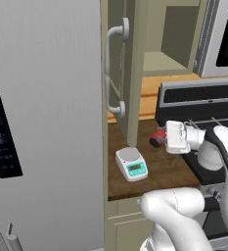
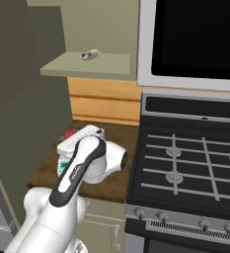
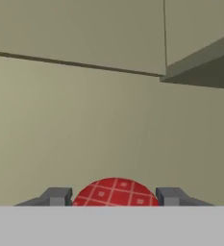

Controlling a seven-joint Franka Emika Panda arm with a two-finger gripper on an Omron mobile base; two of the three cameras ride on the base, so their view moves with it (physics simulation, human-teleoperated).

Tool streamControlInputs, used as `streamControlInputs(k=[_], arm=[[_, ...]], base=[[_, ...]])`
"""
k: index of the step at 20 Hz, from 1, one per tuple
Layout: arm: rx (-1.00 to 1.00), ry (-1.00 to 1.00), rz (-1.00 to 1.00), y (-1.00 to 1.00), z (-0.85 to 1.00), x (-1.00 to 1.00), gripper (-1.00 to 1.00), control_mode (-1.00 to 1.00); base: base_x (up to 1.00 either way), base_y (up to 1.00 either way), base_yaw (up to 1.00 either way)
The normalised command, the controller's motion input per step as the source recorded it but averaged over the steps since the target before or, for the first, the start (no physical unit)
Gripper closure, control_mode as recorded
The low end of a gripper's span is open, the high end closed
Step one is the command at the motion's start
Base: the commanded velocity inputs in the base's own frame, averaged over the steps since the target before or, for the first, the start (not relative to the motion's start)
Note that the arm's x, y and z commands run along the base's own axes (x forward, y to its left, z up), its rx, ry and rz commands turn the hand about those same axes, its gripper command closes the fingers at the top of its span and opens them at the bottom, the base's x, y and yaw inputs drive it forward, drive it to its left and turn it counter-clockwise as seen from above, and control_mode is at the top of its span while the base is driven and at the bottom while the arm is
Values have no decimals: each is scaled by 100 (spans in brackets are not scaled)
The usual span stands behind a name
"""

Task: Pick the jam and place it on the digital scale for weighing, and close the cabinet.

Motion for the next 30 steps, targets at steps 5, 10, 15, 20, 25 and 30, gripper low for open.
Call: streamControlInputs(k=[5,10,15,20,25,30], arm=[[-14,16,0,44,-26,41,100,-100],[-12,1,0,15,-20,12,100,-100],[-10,0,0,18,-6,3,100,-100],[-3,4,0,2,-20,4,100,-100],[-1,7,1,1,-34,1,100,-100],[0,2,9,0,-19,9,100,-100]], base=[[0,0,0],[0,0,0],[0,0,0],[0,0,0],[0,0,0],[0,0,0]])
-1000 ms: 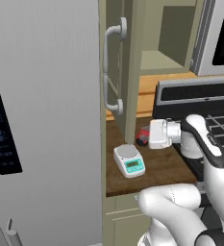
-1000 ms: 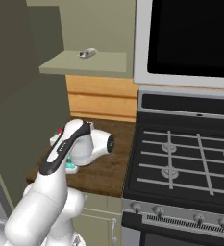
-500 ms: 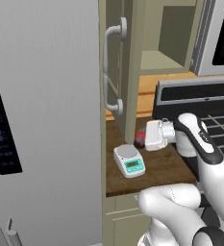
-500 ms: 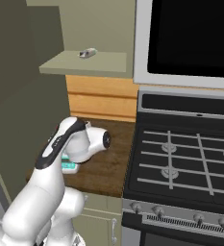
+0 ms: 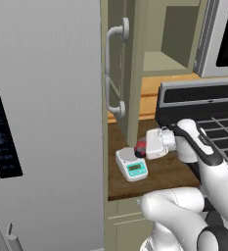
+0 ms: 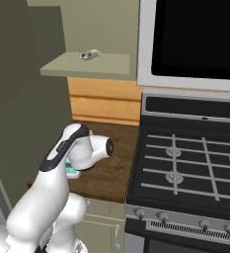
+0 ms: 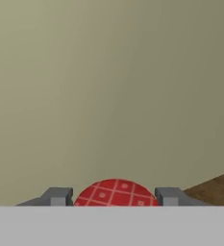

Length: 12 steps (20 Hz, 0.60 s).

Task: Pick the jam and place it on the digital scale for weighing, and close the cabinet.

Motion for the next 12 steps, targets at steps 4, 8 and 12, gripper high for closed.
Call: streamControlInputs(k=[4,8,12], arm=[[0,2,10,0,-17,28,100,-100],[0,0,7,0,-15,30,100,-100],[0,0,6,0,-18,30,100,-100]], base=[[0,0,0],[0,0,0],[0,0,0]])
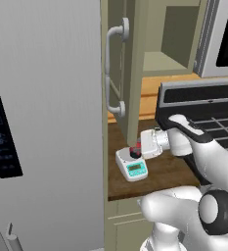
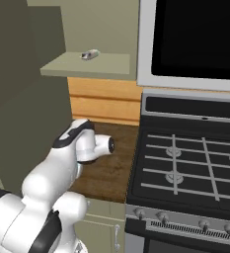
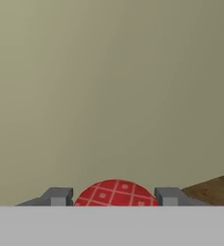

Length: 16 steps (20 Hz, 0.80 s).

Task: Pick the jam and place it on the digital scale for weighing, and close the cabinet.

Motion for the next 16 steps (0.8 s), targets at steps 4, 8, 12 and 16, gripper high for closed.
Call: streamControlInputs(k=[4,8,12,16], arm=[[0,0,5,0,-21,20,100,-100],[0,0,1,0,-19,15,100,-100],[0,-1,0,0,-24,20,100,-100],[0,-7,0,2,-21,20,100,-100]], base=[[0,0,0],[0,0,0],[0,0,0],[0,0,0]])
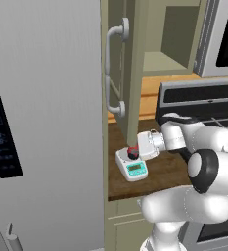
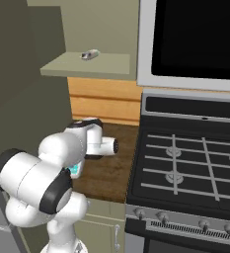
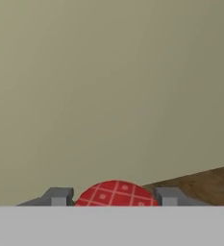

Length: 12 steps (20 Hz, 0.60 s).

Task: Pick the jam and place it on the digital scale for weighing, and close the cabinet.

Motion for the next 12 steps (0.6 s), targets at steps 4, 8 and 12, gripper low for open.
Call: streamControlInputs(k=[4,8,12], arm=[[0,-6,0,11,-17,19,100,-100],[0,-1,0,12,-7,29,100,-100],[0,0,0,6,-6,23,100,-100]], base=[[0,0,0],[0,0,0],[0,0,0]])
